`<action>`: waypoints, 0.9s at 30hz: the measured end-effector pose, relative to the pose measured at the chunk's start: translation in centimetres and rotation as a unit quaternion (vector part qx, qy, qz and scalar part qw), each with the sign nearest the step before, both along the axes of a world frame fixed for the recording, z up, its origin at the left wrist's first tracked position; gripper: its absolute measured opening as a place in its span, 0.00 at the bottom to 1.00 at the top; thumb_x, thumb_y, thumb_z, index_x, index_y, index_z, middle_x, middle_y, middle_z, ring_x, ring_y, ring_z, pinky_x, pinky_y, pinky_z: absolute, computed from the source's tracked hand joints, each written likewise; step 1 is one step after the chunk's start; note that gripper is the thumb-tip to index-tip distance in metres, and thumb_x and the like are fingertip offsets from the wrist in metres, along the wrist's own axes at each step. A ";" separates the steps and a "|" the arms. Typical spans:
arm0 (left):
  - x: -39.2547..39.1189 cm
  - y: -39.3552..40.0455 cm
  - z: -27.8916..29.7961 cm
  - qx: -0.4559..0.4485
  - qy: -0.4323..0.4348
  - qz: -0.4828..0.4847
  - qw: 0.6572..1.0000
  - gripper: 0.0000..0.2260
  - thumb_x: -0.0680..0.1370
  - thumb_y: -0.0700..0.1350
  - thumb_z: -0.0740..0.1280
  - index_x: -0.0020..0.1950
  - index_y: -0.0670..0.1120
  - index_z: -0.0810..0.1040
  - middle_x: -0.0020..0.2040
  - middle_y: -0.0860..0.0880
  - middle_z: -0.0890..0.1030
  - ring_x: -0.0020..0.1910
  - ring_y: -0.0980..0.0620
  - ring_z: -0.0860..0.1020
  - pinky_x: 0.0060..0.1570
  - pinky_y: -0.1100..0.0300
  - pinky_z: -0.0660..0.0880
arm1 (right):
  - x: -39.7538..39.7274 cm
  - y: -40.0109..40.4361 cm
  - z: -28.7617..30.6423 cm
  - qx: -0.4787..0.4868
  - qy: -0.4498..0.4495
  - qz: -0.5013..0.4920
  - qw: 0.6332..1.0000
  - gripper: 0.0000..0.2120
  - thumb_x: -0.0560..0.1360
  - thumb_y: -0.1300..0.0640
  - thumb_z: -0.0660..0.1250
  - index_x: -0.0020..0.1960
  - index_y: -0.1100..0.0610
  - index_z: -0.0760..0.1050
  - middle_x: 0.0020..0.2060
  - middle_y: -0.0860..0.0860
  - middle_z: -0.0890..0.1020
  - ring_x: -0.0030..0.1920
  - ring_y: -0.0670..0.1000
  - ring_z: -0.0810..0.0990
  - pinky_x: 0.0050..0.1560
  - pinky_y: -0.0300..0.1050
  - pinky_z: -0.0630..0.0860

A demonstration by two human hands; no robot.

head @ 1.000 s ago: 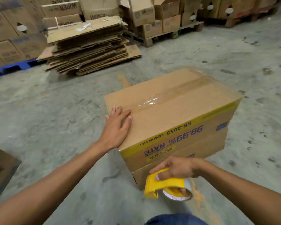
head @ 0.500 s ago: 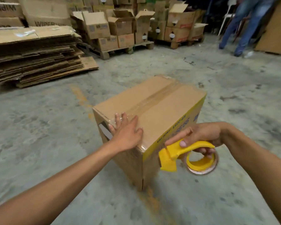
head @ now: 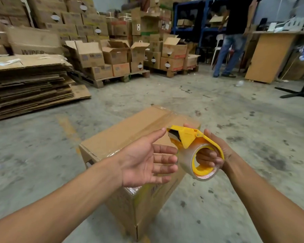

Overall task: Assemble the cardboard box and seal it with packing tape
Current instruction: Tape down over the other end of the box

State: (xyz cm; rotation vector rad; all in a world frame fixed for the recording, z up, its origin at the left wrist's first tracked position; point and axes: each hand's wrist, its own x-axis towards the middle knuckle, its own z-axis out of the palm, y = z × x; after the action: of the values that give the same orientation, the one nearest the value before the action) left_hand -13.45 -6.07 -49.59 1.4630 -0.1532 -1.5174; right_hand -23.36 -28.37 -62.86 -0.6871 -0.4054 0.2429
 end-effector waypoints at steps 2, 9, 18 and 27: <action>-1.2 -1.2 -0.2 -0.008 0.039 -0.004 0.999 0.22 0.73 0.63 0.67 0.49 0.44 0.79 0.38 0.46 0.81 0.35 0.48 0.80 0.43 0.52 0.75 | -2.0 -1.0 0.4 -0.020 0.010 -0.024 0.999 0.25 0.83 0.44 0.49 0.64 0.54 0.79 0.39 0.49 0.87 0.36 0.43 0.85 0.39 0.39 0.79; -3.2 -5.4 0.0 -0.035 0.058 -0.036 0.997 0.09 0.75 0.49 0.70 0.47 0.43 0.82 0.38 0.48 0.83 0.36 0.51 0.82 0.46 0.52 0.77 | -7.3 -5.3 2.2 -0.026 0.047 -0.051 0.997 0.24 0.83 0.46 0.53 0.73 0.56 0.70 0.38 0.55 0.86 0.35 0.48 0.86 0.39 0.44 0.81; -4.8 -10.9 2.6 -0.080 0.054 -0.079 0.992 0.09 0.75 0.46 0.70 0.48 0.40 0.83 0.42 0.44 0.84 0.39 0.48 0.84 0.51 0.48 0.79 | -12.1 -10.7 8.1 -0.082 0.054 -0.120 0.988 0.26 0.83 0.51 0.58 0.78 0.55 0.59 0.34 0.57 0.84 0.31 0.50 0.85 0.36 0.45 0.81; -4.7 -12.2 4.0 -0.110 0.044 -0.069 0.991 0.04 0.67 0.38 0.73 0.41 0.41 0.83 0.36 0.44 0.84 0.31 0.51 0.83 0.47 0.50 0.81 | -11.3 -12.5 11.8 -0.192 0.062 -0.138 0.970 0.25 0.81 0.50 0.61 0.77 0.53 0.63 0.30 0.53 0.83 0.26 0.47 0.83 0.30 0.42 0.78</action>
State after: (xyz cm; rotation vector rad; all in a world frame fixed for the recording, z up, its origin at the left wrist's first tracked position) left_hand -18.17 -18.24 -45.57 1.2296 -0.3640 -1.6188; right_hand -34.68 -40.87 -51.04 -1.0934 -0.1386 0.0986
